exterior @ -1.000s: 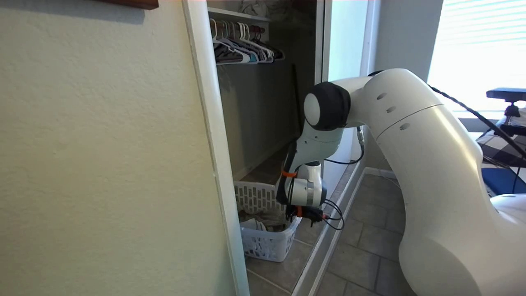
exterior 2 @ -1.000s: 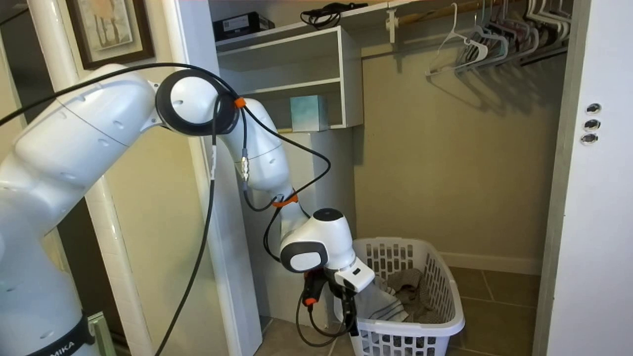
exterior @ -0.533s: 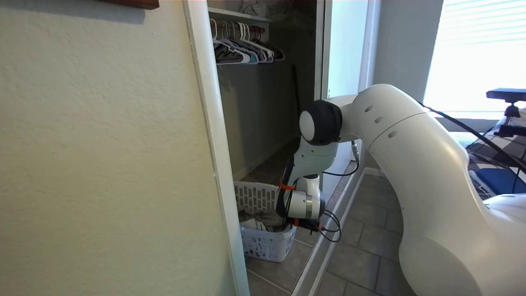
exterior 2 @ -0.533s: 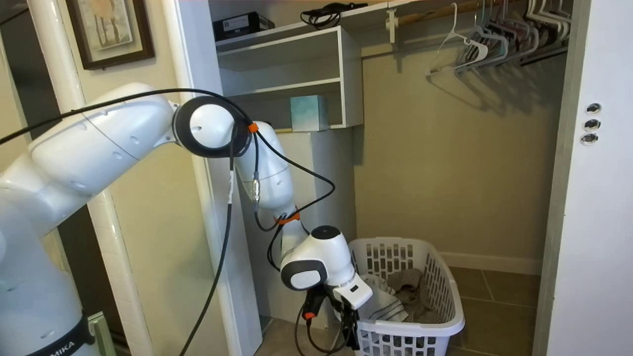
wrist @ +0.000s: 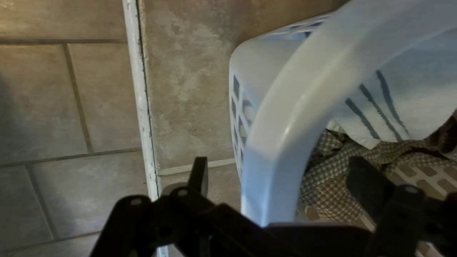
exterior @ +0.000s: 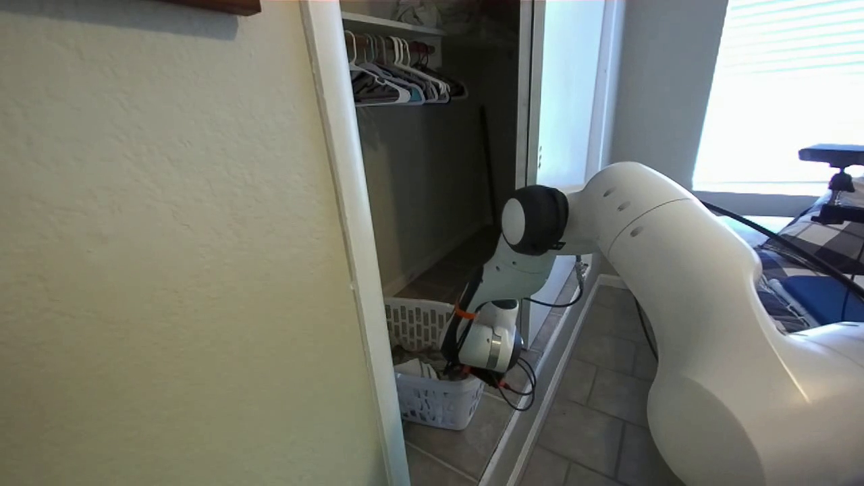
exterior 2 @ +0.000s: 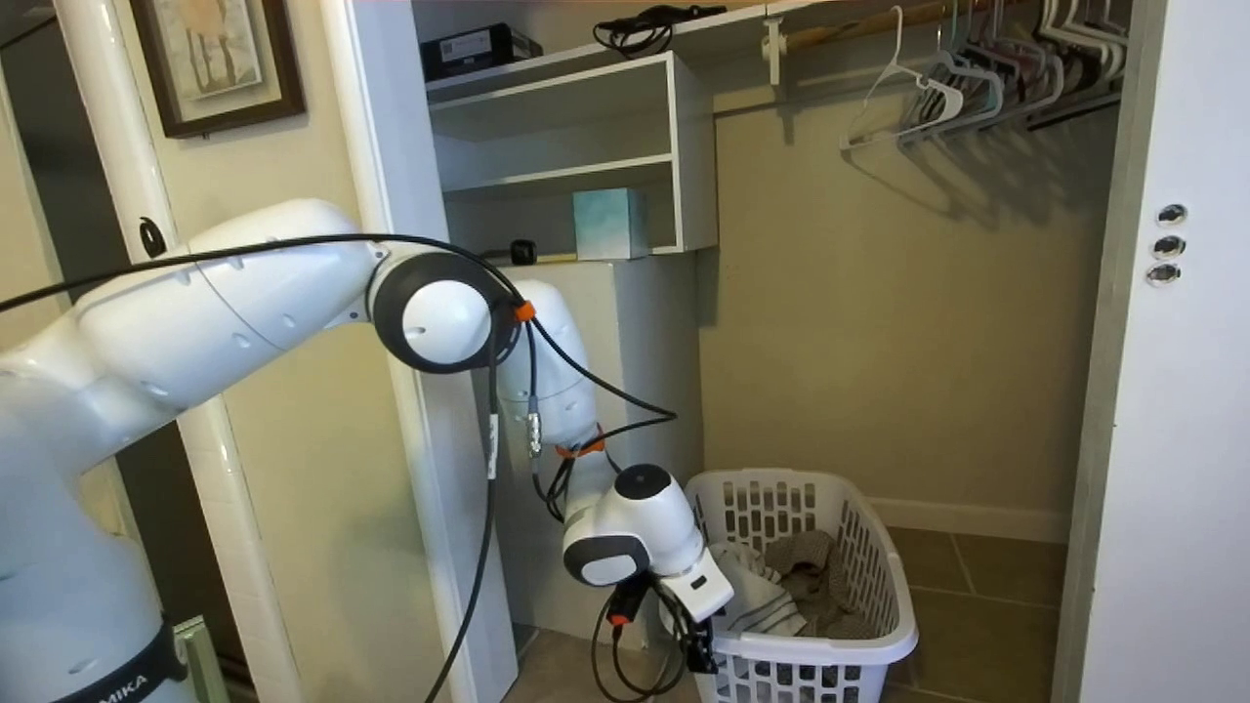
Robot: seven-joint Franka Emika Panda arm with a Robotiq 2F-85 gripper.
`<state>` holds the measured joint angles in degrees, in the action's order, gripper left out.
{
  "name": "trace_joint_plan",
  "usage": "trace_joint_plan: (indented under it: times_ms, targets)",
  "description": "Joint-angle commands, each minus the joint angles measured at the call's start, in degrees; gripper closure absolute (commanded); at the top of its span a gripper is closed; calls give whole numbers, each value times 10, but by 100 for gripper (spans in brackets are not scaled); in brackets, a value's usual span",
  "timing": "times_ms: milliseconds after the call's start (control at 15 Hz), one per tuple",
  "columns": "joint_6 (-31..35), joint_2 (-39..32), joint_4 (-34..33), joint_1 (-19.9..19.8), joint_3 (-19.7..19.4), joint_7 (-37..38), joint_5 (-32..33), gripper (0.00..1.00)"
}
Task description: Pull the white laundry basket, remove the white towel from the laundry basket and put it on the counter on the left
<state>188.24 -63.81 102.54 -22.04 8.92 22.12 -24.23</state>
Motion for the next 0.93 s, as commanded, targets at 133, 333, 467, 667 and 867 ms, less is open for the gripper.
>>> trace_joint_plan:
  times_ms: [133,333,467,667,867]
  targets:
    - [0,-32,-42,-20,13,20,-16,28]
    - [-34,-18,-27,-16,3,25,-21,39]
    - [-62,-7,-19,-11,-5,28,-24,54]
    - [-118,23,1,2,-25,28,-25,74]
    - [-159,51,19,14,-44,24,-24,95]
